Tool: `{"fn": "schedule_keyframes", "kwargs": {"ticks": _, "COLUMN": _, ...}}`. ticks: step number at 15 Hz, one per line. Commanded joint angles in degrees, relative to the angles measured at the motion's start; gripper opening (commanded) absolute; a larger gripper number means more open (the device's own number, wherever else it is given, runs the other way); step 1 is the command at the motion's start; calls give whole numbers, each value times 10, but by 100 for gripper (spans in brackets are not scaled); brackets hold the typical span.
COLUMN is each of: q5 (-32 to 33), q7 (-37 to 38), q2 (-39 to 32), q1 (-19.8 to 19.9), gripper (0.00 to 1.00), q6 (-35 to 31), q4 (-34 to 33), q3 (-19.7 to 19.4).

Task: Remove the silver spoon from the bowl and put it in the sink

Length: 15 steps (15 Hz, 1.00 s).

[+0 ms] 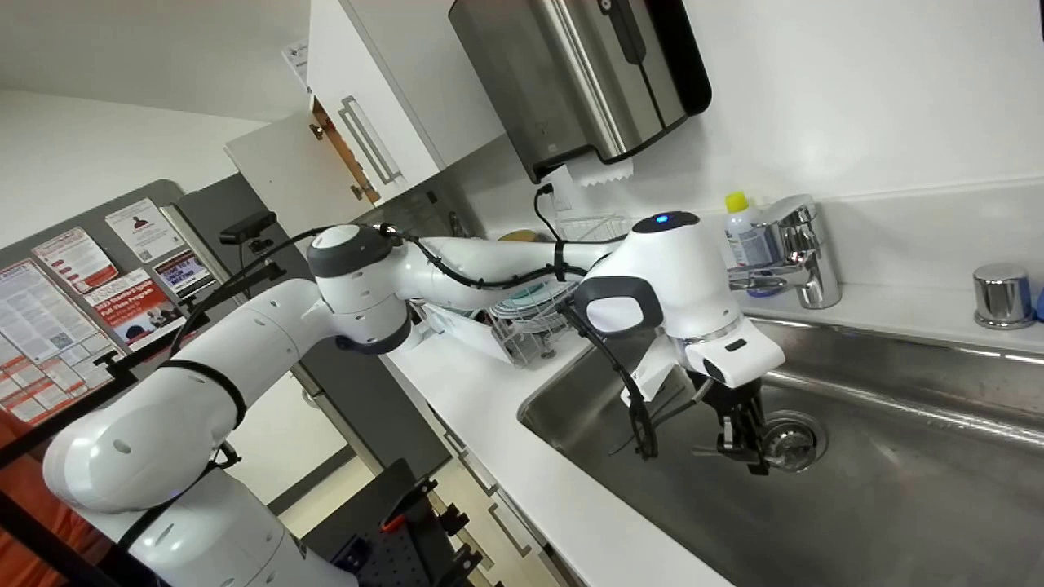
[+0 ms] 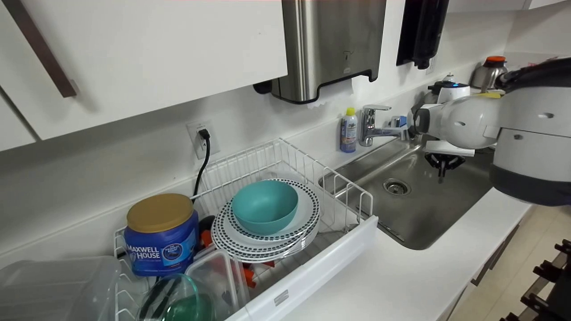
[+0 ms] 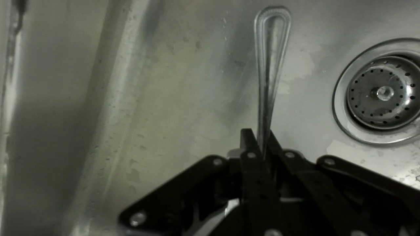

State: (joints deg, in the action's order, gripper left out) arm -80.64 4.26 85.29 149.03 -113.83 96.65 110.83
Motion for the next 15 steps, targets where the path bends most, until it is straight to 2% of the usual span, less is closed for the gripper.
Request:
{"fn": "schedule_keyframes", "kwargs": {"ticks": 1, "q5": 30, "q7": 73, "q2": -2, "q1": -2, "gripper": 2, "q6": -21, "q4": -6, "q3": 20}}
{"fn": "schedule_keyframes", "kwargs": {"ticks": 5, "q5": 53, "q7": 119, "q2": -13, "q1": -2, "gripper": 2, "q6": -16, "q4": -13, "q3": 33}}
{"fn": "schedule_keyframes", "kwargs": {"ticks": 6, "q5": 45, "q7": 121, "q2": 0, "q1": -2, "gripper": 14, "q6": -3, "q4": -21, "q3": 24}}
{"fn": "schedule_keyframes", "kwargs": {"ticks": 7, "q5": 35, "q7": 122, "q2": 11, "q1": -3, "gripper": 35, "q6": 8, "q4": -27, "q3": 15}}
{"fn": "schedule_keyframes", "kwargs": {"ticks": 9, "q5": 37, "q7": 124, "q2": 8, "q1": 8, "gripper": 50, "q6": 5, "q4": -37, "q3": 15}}
{"fn": "schedule_keyframes", "kwargs": {"ticks": 11, "q5": 29, "q7": 120, "q2": 3, "q1": 3, "gripper": 65, "q6": 6, "q4": -26, "q3": 2}}
{"fn": "schedule_keyframes", "kwargs": {"ticks": 13, "q5": 29, "q7": 98, "q2": -14, "q1": 5, "gripper": 80, "q6": 1, "q4": -13, "q3": -14}}
{"fn": "schedule_keyframes", "kwargs": {"ticks": 15, "q5": 28, "q7": 42, "q2": -34, "q1": -2, "gripper": 95, "q6": 16, "q4": 14, "q3": -42}}
